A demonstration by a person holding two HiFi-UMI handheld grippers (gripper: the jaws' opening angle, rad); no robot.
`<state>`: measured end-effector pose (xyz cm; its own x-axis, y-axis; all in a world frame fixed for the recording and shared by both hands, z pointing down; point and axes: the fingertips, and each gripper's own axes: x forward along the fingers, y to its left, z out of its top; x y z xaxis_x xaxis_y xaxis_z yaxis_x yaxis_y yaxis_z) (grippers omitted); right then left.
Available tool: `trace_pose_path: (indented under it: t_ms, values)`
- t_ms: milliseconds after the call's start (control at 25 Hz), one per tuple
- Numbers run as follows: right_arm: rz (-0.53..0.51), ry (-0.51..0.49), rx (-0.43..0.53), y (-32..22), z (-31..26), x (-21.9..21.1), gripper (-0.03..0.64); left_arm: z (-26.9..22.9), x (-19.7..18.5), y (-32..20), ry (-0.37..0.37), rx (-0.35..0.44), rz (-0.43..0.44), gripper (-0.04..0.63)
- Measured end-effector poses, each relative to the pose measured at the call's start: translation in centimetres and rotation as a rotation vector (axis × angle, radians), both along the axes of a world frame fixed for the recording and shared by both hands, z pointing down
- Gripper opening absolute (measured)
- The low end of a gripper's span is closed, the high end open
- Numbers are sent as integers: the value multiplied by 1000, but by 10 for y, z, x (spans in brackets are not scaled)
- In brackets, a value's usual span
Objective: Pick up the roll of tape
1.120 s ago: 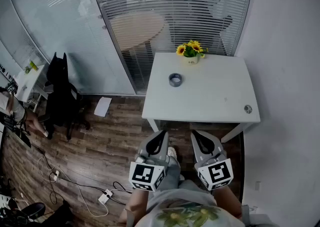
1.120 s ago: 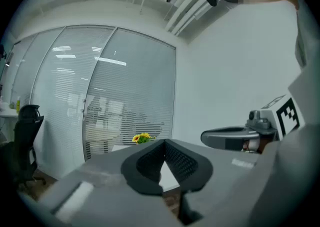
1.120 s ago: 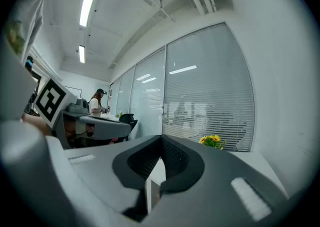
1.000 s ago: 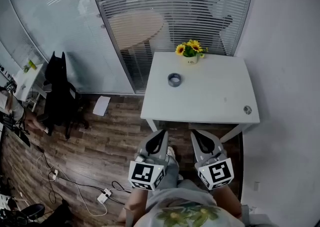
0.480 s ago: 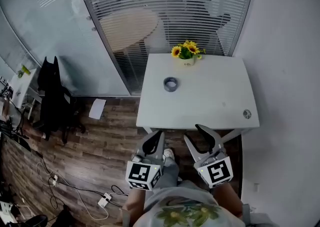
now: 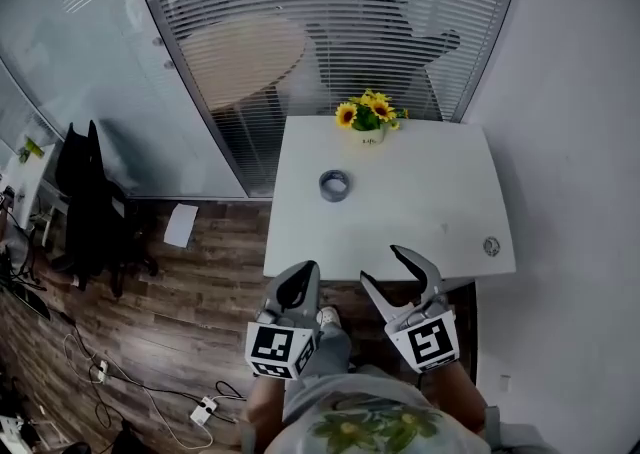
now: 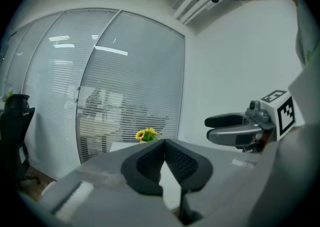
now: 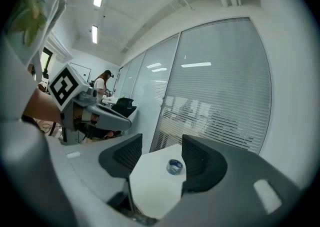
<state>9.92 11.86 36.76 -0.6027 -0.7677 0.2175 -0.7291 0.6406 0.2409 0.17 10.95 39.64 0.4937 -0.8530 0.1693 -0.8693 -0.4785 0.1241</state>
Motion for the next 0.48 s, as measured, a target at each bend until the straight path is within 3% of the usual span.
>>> trace_pose_path:
  t_ms: [480]
  values:
    - [-52,79,-47,-70,16,-24,238,5,-30,-65,20,-26,-25,3]
